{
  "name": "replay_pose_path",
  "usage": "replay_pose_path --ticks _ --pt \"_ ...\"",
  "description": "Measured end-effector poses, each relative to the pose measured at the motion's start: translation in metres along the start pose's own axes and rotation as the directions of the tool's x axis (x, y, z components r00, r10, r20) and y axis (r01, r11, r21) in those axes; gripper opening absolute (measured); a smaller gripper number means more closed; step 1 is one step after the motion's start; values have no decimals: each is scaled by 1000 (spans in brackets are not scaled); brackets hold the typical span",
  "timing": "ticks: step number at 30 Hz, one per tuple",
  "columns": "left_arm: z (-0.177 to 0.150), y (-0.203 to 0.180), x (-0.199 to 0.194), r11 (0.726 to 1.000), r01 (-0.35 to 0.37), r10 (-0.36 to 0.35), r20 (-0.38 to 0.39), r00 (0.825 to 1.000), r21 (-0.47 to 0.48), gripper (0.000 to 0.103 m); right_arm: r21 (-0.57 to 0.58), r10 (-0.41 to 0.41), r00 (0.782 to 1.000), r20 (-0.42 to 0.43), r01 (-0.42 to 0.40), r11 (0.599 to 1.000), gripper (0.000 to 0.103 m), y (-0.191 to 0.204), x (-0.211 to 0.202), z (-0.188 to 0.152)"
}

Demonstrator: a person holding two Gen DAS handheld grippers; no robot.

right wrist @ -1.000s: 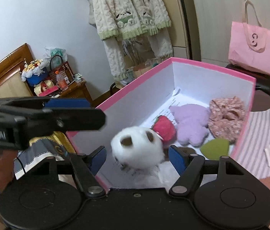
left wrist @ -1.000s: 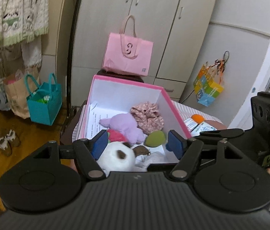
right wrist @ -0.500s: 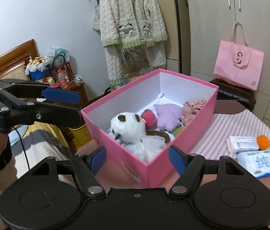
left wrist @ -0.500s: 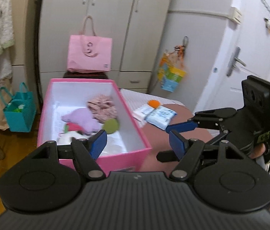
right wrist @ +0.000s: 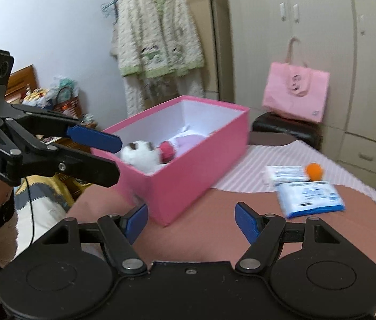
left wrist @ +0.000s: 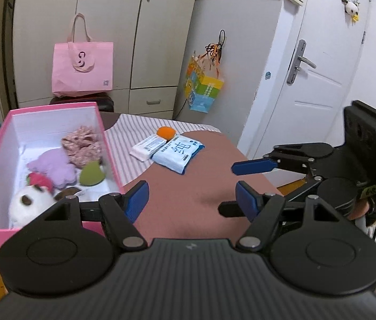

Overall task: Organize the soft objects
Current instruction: 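Move both grippers toward the blue-and-white wet-wipes pack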

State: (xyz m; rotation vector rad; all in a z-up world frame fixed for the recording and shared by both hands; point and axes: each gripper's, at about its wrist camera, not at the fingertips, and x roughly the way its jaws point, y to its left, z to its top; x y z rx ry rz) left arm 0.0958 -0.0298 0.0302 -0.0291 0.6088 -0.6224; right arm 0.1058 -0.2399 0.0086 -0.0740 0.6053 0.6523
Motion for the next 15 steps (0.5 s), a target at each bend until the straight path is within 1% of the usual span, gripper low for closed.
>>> replay_pose_path --ticks 4,5,7,10,12,15 --pt "6 -7 28 1000 -3 3 6 1000 -24 71 -13 -48 998 36 49 999 77 -23 -9 -7" --pt "7 -8 36 1000 -3 3 5 1000 -30 71 -17 -53 998 43 53 998 78 -30 -10 -8" --pt "11 -9 53 999 -4 4 -1 1000 -39 71 -13 -69 997 44 70 997 80 -46 -9 -10" --pt "15 -12 77 999 -14 15 3 1000 -42 71 18 -118 992 34 117 993 80 -74 -2 -14" --pt "17 -11 91 998 -40 41 15 999 -53 70 29 -146 989 29 146 989 80 -91 5 -17" --pt "20 -10 112 992 -98 101 41 994 -81 70 47 -175 984 18 175 984 80 -115 18 -21"
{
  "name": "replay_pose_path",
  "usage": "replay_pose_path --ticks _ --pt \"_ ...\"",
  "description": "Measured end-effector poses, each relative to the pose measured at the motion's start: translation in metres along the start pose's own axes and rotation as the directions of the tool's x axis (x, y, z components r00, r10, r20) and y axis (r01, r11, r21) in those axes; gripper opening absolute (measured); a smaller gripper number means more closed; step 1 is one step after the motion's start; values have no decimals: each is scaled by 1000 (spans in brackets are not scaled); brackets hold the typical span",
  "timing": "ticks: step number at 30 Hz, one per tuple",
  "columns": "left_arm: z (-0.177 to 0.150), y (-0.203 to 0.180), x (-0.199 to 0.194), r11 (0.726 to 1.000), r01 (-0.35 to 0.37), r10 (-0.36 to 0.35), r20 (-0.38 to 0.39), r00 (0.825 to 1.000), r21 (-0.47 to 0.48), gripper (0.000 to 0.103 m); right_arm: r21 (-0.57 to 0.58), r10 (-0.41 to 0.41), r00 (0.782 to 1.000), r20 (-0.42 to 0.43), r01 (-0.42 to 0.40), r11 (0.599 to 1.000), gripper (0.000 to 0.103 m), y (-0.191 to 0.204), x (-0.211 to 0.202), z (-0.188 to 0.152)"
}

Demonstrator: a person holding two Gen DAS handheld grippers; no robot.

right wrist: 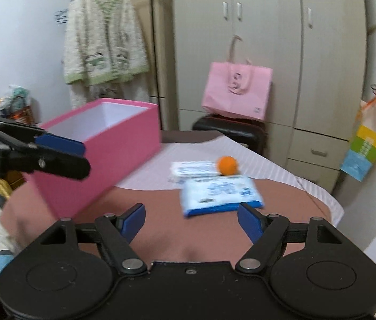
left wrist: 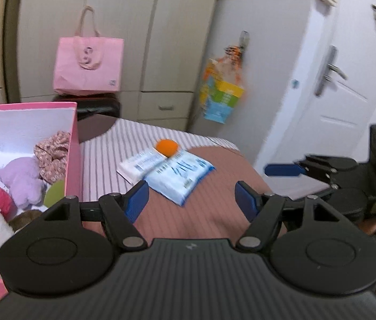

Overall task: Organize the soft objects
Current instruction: 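Move both grippers toward the blue-and-white wet-wipes pack, then grasp the wet-wipes pack with the left gripper while the right grips it too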

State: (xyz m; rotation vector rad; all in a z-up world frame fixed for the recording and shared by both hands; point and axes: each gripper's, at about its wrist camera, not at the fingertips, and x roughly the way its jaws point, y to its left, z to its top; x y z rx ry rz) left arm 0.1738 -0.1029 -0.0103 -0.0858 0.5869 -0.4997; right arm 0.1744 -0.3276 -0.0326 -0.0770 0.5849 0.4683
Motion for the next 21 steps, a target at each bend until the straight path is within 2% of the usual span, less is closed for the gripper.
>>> replay_pose_path --ticks 3,7,10,13,16,19,21 --pt "3 3 23 999 -14 14 -3 1000 -48 70 6 -18 1000 -21 18 1000 80 -17 18 -1" --pt "3 7 58 990 -16 15 -10 1000 -137 68 28 7 999 -34 -6 1000 80 -37 40 1" --pt "2 12 83 979 -31 25 -33 999 -202 68 -35 -32 999 -18 31 999 80 -43 52 4" --pt "0 19 105 956 -77 65 -52 997 -283 68 -67 -4 1000 -30 2 998 79 -50 66 6" --pt "-1 22 124 945 -126 109 -71 991 -300 67 -124 10 998 -62 -18 992 79 -55 82 5" --pt "-1 25 140 939 -146 114 -120 986 -310 62 -167 30 995 -91 -45 985 79 -65 94 5" --pt "-2 22 149 937 -184 149 -137 979 -298 61 -189 13 992 -126 -36 981 79 -69 103 6"
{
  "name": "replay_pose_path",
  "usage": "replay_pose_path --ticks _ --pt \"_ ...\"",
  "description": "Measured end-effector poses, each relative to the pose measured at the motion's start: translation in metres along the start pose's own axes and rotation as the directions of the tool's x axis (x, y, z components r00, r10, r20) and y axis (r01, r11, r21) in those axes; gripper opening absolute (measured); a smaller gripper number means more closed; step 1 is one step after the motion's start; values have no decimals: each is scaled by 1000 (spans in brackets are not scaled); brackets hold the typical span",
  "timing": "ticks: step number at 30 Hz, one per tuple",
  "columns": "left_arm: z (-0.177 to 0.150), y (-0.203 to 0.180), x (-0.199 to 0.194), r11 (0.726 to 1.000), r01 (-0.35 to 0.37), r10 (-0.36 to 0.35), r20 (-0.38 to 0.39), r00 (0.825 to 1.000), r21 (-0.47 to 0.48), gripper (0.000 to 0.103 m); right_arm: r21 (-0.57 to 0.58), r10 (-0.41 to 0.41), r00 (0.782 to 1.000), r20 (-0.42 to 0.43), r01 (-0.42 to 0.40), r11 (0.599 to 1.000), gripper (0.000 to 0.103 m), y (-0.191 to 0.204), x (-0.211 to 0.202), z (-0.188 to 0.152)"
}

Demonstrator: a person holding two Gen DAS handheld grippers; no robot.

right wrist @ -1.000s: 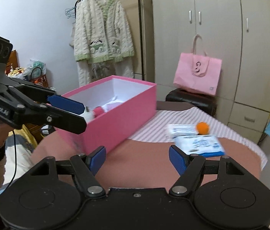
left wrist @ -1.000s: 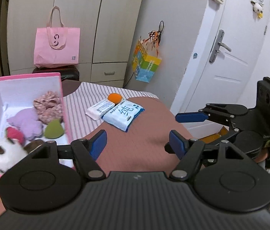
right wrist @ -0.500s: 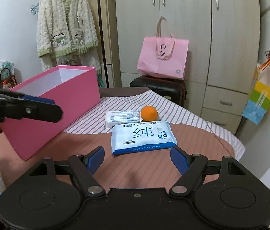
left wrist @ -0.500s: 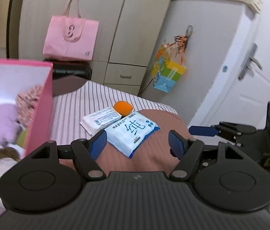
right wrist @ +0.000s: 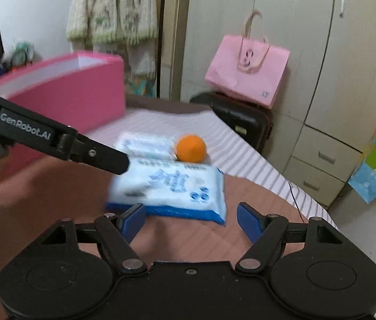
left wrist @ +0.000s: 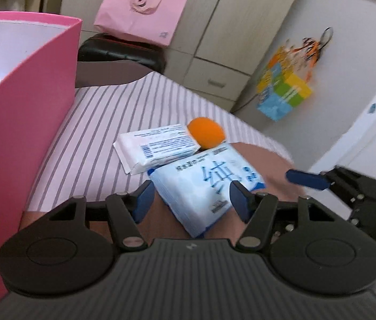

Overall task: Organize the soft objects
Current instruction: 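Grasp the wet-wipes pack with the left gripper while the right grips it too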

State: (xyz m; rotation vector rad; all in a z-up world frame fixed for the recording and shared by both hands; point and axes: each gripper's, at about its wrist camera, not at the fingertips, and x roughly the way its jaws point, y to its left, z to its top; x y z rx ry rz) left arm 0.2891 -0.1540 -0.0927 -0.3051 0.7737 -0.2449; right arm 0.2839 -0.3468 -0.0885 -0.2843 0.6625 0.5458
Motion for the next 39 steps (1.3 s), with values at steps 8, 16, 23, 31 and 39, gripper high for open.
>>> replay_pose_path --ticks 8,16,23,31,39 --pt "-4 2 18 1000 -7 7 -13 1000 -23 58 1 133 990 -56 -133 991 82 -22 26 4" --pt "-10 2 24 1000 15 -15 2 1000 18 56 -73 176 982 -73 -181 981 99 -29 50 6" --pt "-8 0 22 1000 14 -14 -30 999 2 56 -5 203 979 1 -203 979 94 -23 50 -9" --pt "-10 0 23 998 60 -60 -37 998 4 55 -15 211 977 28 -211 977 85 -2 44 -9" --pt "-14 -5 16 995 87 -85 -45 995 56 55 35 109 993 37 -110 993 80 18 27 -15"
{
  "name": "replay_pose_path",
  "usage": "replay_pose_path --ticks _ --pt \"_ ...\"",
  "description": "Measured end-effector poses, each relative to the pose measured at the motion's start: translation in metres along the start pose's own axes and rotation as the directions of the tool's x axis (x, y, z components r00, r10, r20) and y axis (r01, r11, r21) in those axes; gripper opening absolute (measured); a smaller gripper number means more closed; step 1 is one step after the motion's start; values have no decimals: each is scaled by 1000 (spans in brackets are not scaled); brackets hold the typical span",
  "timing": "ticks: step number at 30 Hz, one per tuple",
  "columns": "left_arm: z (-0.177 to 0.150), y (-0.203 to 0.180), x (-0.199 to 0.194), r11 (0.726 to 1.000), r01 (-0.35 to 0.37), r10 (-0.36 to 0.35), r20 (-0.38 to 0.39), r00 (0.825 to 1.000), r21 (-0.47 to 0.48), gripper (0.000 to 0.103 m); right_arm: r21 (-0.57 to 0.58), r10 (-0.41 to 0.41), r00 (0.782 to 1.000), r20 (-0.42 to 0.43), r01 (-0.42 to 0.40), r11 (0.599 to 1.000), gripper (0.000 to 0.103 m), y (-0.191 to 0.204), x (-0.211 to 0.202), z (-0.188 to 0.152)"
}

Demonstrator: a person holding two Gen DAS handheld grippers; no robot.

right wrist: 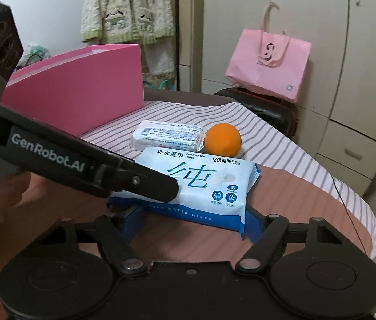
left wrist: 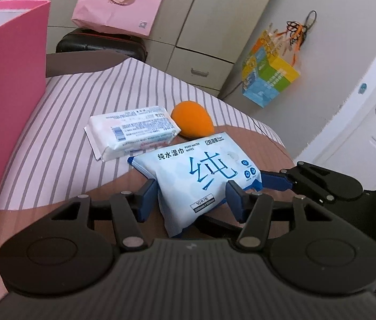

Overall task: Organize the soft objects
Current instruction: 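Grasp the wet-wipes pack with the left gripper while the right grips it too, then lift and carry the wet-wipes pack over the pink box with both grippers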

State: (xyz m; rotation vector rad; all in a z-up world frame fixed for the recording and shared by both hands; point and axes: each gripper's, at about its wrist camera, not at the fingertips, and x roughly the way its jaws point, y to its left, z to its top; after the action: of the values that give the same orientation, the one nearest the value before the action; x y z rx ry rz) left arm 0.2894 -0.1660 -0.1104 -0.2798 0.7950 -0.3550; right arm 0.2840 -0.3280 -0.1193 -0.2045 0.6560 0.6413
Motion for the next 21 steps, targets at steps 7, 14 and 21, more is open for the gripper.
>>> replay_pose_path --ticks 7,14,21 --pt "-10 -5 -18 999 7 -4 -73 997 40 55 32 -47 999 -9 47 998 85 27 -16 -10" --pt "-19 3 -41 998 41 -36 -99 994 45 55 84 -68 998 -17 70 994 87 52 -32 -14" --pt "-29 2 -75 995 45 -37 -81 996 94 55 106 -83 997 4 82 991 87 77 -50 -13"
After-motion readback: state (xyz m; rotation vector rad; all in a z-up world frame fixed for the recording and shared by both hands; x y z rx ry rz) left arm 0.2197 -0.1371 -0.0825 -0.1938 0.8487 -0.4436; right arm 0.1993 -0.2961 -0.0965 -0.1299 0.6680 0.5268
